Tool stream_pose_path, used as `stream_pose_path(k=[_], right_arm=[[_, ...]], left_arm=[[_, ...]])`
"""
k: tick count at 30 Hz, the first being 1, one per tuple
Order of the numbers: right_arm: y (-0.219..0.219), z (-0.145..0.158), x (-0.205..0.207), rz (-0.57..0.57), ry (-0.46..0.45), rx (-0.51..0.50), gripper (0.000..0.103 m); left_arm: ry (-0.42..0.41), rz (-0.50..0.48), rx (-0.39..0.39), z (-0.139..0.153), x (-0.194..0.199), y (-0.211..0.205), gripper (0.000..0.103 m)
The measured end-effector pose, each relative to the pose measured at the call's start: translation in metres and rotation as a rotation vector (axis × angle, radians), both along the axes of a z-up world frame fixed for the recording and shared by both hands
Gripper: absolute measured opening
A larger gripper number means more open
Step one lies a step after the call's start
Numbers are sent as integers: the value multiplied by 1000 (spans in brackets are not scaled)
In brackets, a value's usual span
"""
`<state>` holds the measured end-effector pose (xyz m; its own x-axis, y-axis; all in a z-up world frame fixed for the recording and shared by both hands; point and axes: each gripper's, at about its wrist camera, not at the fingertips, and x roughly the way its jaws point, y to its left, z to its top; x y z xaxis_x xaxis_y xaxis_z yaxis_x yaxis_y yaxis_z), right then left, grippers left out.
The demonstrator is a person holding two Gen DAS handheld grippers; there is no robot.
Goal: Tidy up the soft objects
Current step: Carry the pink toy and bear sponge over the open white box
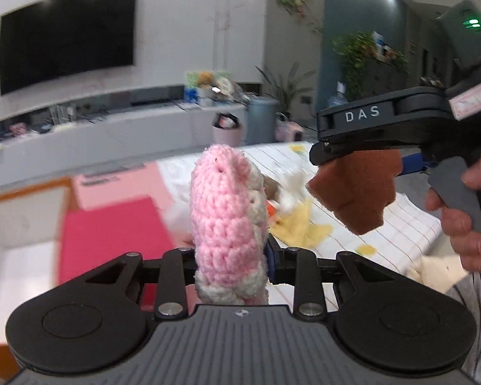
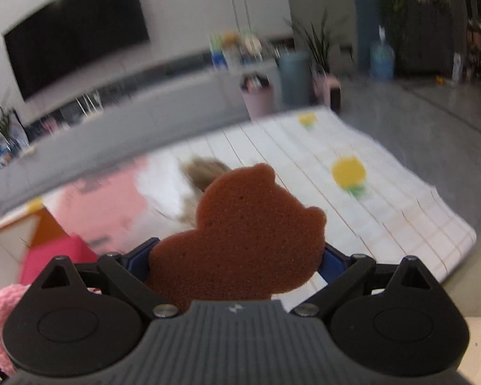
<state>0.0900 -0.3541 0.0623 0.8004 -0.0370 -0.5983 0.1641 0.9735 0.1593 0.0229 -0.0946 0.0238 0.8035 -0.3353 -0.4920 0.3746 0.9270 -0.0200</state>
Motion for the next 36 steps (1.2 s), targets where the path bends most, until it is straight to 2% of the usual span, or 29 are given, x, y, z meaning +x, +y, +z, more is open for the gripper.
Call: stream_pose_path(k=[4, 8, 11, 17, 19, 22, 26, 30, 32, 34, 36], right_arm=[[52, 34, -10, 86, -96, 15, 96], [111, 57, -6, 228, -153, 21, 96], [157, 63, 2, 338, -167, 10, 96], [238, 46, 23, 502, -136, -57, 96], [254, 32, 29, 537, -119, -73, 96], [269, 9, 33, 567, -99, -92, 96], [276, -21, 30, 548, -83, -129, 96], [272, -39, 25, 548, -92, -146, 96], [266, -44, 25, 565, -80, -111, 96], [264, -47, 27, 581, -72, -89, 96], [264, -49, 28, 590, -71, -85, 96]], left_arm=[[-54, 101, -39, 33, -12, 35, 35], [-33, 217, -23, 54, -11, 77, 35], [-12, 336, -13, 59, -9, 113, 35], [84, 528, -28, 46, 16, 174, 35], [141, 551, -50, 37, 25, 189, 35], [237, 548, -139, 24, 47, 206, 35], [222, 589, -65, 13, 61, 210, 35], [318, 598, -49, -7, 80, 209, 35], [345, 636, 10, -19, 76, 208, 35], [357, 719, 113, -27, 76, 210, 35], [377, 758, 166, -34, 78, 211, 35]])
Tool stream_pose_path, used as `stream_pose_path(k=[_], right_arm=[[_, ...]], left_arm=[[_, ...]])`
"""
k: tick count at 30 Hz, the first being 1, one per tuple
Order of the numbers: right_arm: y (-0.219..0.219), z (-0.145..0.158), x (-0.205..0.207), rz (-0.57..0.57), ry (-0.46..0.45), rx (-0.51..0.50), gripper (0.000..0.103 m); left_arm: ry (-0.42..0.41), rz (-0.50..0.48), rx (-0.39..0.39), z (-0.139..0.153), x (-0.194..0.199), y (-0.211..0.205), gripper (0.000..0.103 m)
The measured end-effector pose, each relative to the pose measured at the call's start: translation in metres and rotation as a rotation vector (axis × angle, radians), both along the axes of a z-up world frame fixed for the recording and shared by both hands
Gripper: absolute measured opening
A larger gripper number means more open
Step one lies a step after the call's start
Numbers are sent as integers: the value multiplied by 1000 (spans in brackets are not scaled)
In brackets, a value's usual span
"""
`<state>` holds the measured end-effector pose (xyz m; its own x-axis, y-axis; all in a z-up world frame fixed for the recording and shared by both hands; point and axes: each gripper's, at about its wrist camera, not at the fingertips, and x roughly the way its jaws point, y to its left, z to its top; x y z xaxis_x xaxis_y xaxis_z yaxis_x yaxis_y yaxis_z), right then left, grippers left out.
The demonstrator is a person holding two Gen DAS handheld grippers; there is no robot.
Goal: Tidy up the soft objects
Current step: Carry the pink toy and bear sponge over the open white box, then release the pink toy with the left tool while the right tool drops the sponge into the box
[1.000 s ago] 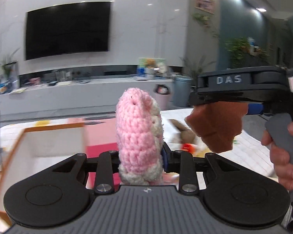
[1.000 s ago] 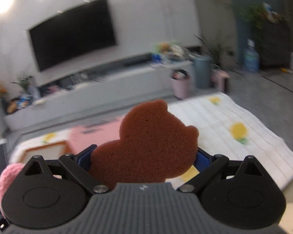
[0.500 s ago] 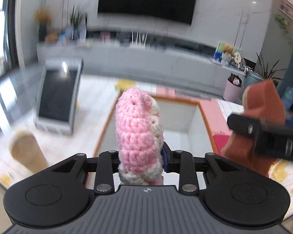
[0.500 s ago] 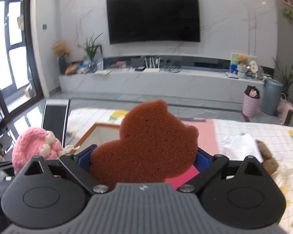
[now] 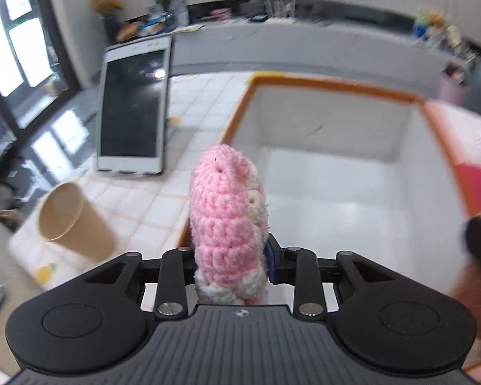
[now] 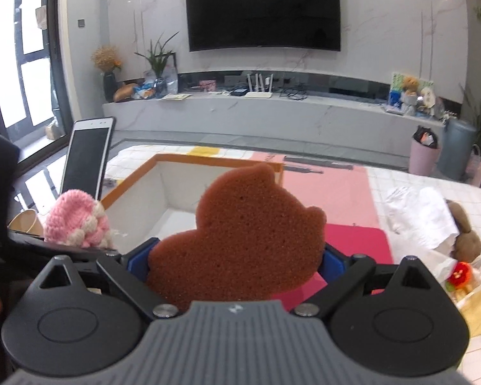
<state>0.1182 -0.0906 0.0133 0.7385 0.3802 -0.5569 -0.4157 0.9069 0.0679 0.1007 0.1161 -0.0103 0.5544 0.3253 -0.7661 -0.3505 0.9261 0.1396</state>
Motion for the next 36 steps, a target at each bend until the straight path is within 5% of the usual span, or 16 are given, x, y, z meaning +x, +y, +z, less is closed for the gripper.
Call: stream_pose_path(k=[6, 8, 10, 19, 23, 28, 36], right_arm=[[-5, -3, -3, 2, 7, 15, 96], [-6, -2, -3, -8, 13, 23, 96], [-5, -3, -4, -10, 15, 23, 96], [1, -2, -9, 18, -13, -9, 97], [6, 3, -14, 93, -43, -8, 97], [36, 3, -8, 154, -44, -151, 97], [95, -16, 16, 342, 61, -384, 96]], left_arm=[[7, -56, 70, 0, -6, -11, 45], [16, -73, 95, 2, -1, -13, 57], [4, -84, 46, 4, -3, -12, 69], [-97, -55, -169, 33, -23, 21, 78], [-206, -23, -232, 53, -44, 39, 90], [-285, 42, -305, 61, -57, 69, 90], [-227, 67, -371, 36, -55, 105, 89]])
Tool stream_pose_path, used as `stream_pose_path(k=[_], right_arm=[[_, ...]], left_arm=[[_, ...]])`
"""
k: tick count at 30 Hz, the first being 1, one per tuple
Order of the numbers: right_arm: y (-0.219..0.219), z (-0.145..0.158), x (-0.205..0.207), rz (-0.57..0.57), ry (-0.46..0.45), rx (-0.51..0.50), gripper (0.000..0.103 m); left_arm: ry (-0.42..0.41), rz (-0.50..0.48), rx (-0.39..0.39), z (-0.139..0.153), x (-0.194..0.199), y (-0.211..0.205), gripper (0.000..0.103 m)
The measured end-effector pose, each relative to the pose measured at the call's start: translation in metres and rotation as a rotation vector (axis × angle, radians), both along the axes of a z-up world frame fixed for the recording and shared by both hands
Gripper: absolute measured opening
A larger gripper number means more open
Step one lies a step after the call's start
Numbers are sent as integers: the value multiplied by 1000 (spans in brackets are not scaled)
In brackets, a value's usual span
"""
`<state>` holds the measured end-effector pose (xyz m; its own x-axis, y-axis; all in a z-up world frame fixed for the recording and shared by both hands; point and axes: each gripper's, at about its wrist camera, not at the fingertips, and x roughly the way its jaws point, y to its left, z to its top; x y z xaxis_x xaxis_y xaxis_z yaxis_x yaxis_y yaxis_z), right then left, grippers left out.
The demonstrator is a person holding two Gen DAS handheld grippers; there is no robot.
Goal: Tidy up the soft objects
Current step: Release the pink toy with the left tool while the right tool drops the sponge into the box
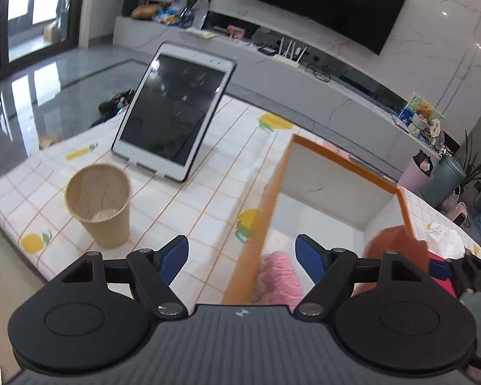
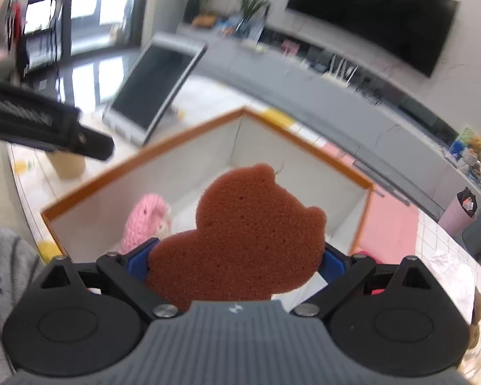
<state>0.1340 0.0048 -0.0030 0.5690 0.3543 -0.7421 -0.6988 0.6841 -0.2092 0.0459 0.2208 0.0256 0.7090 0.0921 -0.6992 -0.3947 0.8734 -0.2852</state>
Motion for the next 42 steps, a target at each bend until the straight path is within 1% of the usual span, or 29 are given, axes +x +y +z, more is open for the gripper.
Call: stream_pose_path(k=[1, 3, 5, 7, 10, 14, 16, 20, 23, 27, 28, 31, 34, 36, 39, 42], right_arm=[[7, -5, 4, 11, 14, -26, 96], [20, -16, 11, 33, 37, -87, 96], [31, -23, 23, 21, 88, -122, 96], [42, -31, 30, 34, 128, -160, 96], [54, -43, 37, 50, 179, -211, 96], [60, -58, 44, 30, 251, -234, 96], [61, -59, 46, 24, 255, -243, 97], [63, -66, 52, 21, 291, -266, 97], [65, -67, 53, 8, 289, -260, 97], [66, -68, 53, 14, 283, -260, 98], [66, -68, 53, 16, 282, -260, 100], [65, -67, 51, 24, 275, -256, 100], [65, -67, 48, 33, 273, -273, 100], [65, -67, 47, 28, 255, -288, 100], [60, -63, 47, 22, 235, -262, 100], [54, -53, 47, 18, 234, -205, 100]], left_arm=[[4, 5, -3, -1, -1, 4, 89], [8, 49, -8, -4, -2, 11, 89], [21, 74, -2, -8, -2, 16, 89], [43, 60, -15, -13, 1, 20, 84], [70, 31, -33, -21, 6, 21, 82], [110, 30, -21, -28, 10, 19, 82], [129, 31, -28, -31, 11, 19, 82], [132, 38, -31, -32, 10, 19, 82], [143, 39, -14, -32, 11, 17, 82], [146, 41, 0, -31, 11, 15, 82], [149, 42, 7, -30, 12, 14, 82], [154, 47, 19, -30, 13, 12, 82], [155, 51, 24, -30, 13, 12, 82], [155, 50, 31, -29, 13, 11, 82], [154, 49, 29, -29, 13, 12, 82], [151, 53, 28, -29, 13, 11, 82]])
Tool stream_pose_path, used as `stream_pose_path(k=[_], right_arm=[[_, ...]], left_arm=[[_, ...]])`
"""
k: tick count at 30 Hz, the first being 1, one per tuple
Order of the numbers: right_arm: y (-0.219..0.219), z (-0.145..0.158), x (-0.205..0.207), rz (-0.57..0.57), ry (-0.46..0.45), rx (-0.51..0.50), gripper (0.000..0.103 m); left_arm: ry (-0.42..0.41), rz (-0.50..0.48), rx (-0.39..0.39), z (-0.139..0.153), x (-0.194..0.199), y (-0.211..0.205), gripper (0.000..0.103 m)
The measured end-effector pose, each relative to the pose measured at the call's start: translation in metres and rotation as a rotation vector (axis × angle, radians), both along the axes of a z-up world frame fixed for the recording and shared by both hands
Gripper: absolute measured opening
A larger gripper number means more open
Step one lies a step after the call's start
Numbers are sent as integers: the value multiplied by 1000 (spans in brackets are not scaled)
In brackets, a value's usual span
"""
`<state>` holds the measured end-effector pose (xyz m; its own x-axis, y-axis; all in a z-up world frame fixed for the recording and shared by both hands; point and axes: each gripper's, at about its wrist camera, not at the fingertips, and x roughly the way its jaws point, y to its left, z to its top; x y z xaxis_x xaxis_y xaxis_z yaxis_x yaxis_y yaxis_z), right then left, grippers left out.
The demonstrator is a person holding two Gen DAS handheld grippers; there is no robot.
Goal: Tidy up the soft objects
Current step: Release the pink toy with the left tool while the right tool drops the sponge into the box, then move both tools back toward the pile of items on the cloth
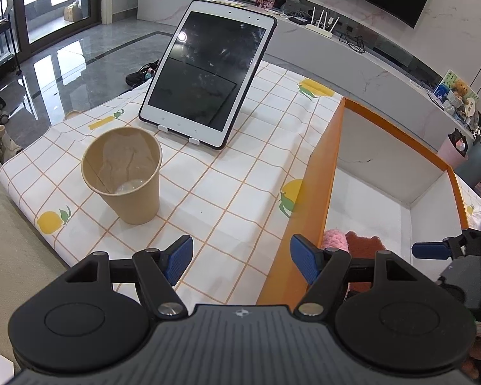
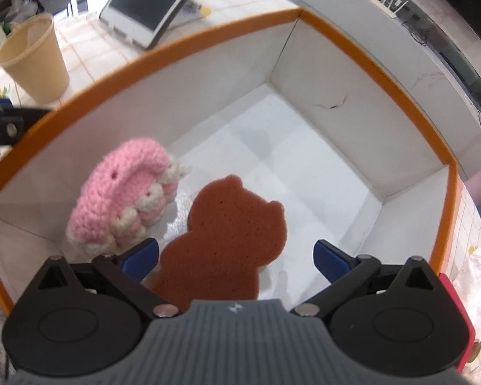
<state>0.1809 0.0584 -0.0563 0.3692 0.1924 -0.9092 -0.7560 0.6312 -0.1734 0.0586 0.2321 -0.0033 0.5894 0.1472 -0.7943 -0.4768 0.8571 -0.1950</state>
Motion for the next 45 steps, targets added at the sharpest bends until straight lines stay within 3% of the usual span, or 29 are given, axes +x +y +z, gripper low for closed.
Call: stream_pose_path(k=[7, 12, 16, 22, 27, 30, 35, 39, 45], right_arm=[[-13, 32, -11, -15, -47, 68, 100], [-41, 73, -26, -62, -120, 132, 100], [-75, 97, -44, -136, -207, 146, 100], [-138, 119, -66, -267, -292, 186, 100], [-197, 113, -79, -420, -312, 200, 100], [-230, 105, -82, -516, -324, 199, 100], [-287, 89, -82, -681, -315, 226, 100], [-329, 72, -80, -806, -286, 277, 100], [-353, 34, -69, -893, -203, 316, 100]], left_arm=[[-4, 3, 39, 7, -4, -6, 82], [-44, -1, 88, 24, -13, -19, 82], [-78, -95, 54, 34, -7, -44, 82], [-109, -228, 116, 42, -1, -104, 82], [-57, -319, 224, 39, 6, -154, 82], [-65, -331, 246, 37, 6, -176, 82], [-48, -388, 239, 27, 9, -203, 82], [-32, -458, 167, 19, 12, -221, 82], [-69, -508, 171, 14, 10, -247, 82]])
